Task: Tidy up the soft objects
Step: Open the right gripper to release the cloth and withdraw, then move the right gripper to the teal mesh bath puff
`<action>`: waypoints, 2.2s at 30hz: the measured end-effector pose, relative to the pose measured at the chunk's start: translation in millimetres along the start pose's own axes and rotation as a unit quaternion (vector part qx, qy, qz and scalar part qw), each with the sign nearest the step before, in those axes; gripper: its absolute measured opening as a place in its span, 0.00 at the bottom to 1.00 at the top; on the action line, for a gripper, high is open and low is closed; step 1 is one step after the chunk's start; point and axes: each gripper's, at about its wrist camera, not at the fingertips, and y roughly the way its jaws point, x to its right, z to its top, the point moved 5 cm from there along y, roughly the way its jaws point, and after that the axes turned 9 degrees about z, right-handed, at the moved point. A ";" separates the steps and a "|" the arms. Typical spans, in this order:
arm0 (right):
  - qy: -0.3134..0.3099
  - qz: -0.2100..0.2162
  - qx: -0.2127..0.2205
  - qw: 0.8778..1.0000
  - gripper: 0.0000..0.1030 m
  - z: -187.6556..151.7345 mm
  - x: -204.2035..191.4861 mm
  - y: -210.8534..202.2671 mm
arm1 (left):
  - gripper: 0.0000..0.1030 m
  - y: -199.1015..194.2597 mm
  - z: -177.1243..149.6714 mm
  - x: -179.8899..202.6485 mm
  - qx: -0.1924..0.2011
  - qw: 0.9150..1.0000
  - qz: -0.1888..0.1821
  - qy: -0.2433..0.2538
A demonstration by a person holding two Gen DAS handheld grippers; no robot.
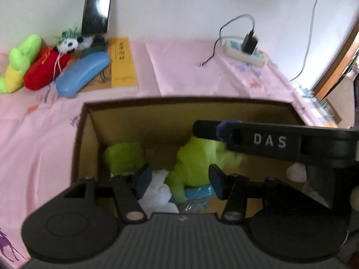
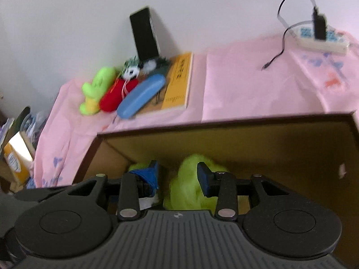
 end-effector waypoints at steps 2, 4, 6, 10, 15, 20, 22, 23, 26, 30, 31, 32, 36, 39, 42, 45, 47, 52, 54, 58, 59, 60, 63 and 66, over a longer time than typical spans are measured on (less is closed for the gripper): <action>0.002 -0.010 0.012 1.000 0.22 1.3 -3.8 -9.2 | 0.54 -14.4 2.3 -0.1 0.019 1.000 0.001 0.001; -0.008 -0.028 0.028 0.999 0.22 1.2 -10.8 -21.0 | 0.55 -29.4 3.0 1.3 0.036 0.999 0.017 0.006; -0.023 -0.042 0.042 0.998 0.21 -1.7 -20.4 -34.4 | 0.56 -41.7 1.8 3.8 0.047 0.998 0.032 0.011; -0.029 -0.043 0.055 0.997 0.22 -10.8 -32.3 -54.2 | 0.61 -61.4 -1.5 10.8 0.062 0.996 0.066 0.022; -0.033 -0.038 0.057 0.997 0.21 -24.5 -42.8 -76.8 | 0.65 -77.2 -9.1 14.3 0.063 0.990 0.122 0.021; -0.047 -0.039 0.058 0.996 0.21 -34.8 -47.6 -99.8 | 0.67 -98.7 -24.5 14.8 0.071 0.985 0.158 -0.004; -0.052 -0.038 0.059 0.996 0.21 -39.5 -46.7 -108.9 | 0.68 -107.5 -30.1 17.3 0.073 0.983 0.170 -0.011; -0.054 -0.037 0.056 0.996 0.20 -42.5 -45.9 -113.3 | 0.68 -111.6 -33.1 19.0 0.073 0.981 0.177 -0.016; -0.062 -0.034 0.043 0.997 0.19 -52.8 -43.9 -125.5 | 0.68 -122.4 -43.3 27.0 0.074 0.978 0.195 -0.026; -0.074 -0.017 0.029 0.997 0.18 -68.7 -42.1 -140.4 | 0.69 -131.8 -57.1 39.7 0.073 0.973 0.214 -0.041; -0.076 -0.013 0.028 0.997 0.18 -72.6 -41.7 -143.9 | 0.69 -133.5 -60.6 42.9 0.072 0.972 0.219 -0.044; -0.077 -0.009 0.027 0.997 0.18 -76.3 -41.1 -147.2 | 0.69 -135.2 -64.5 46.4 0.072 0.970 0.226 -0.047; -0.081 0.011 0.017 0.997 0.18 -90.4 -38.7 -155.0 | 0.69 -139.0 -79.9 58.3 0.066 0.964 0.251 -0.052; -0.085 0.020 0.005 0.996 0.19 -99.8 -36.7 -156.8 | 0.69 -139.0 -91.4 64.2 0.054 0.964 0.254 -0.064; -0.089 0.027 -0.005 0.996 0.20 -108.7 -35.6 -158.8 | 0.69 -137.9 -102.6 68.3 0.039 0.964 0.254 -0.072; -0.096 0.031 -0.018 0.995 0.20 -116.7 -34.5 -158.7 | 0.69 -136.3 -113.4 71.4 0.024 0.964 0.252 -0.083; -0.102 0.033 -0.025 0.994 0.20 -122.2 -33.7 -158.4 | 0.69 -136.3 -120.4 71.2 0.018 0.963 0.253 -0.094; -0.106 0.041 -0.052 0.992 0.20 -137.5 -25.0 -156.5 | 0.69 -133.9 -144.9 69.7 0.005 0.964 0.246 -0.105; -0.104 0.041 -0.061 0.992 0.20 -143.3 -19.9 -155.1 | 0.69 -133.4 -156.9 69.8 0.002 0.965 0.240 -0.104; -0.094 0.045 -0.085 0.991 0.20 -156.7 -8.7 -152.3 | 0.69 -128.7 -181.1 70.5 -0.011 0.969 0.225 -0.104; -0.091 0.045 -0.091 0.991 0.20 -159.5 -6.3 -151.2 | 0.69 -126.4 -187.1 71.6 -0.016 0.970 0.218 -0.104; -0.087 0.047 -0.097 0.990 0.20 -162.5 -3.9 -149.9 | 0.69 -123.4 -192.4 72.3 -0.023 0.972 0.212 -0.104; -0.076 0.052 -0.109 0.990 0.20 -167.7 0.8 -147.0 | 0.69 -116.8 -207.0 78.2 -0.033 0.975 0.195 -0.103; -0.061 0.060 -0.121 0.989 0.21 -171.2 3.8 -140.2 | 0.69 -113.5 -216.4 82.1 -0.035 0.978 0.178 -0.100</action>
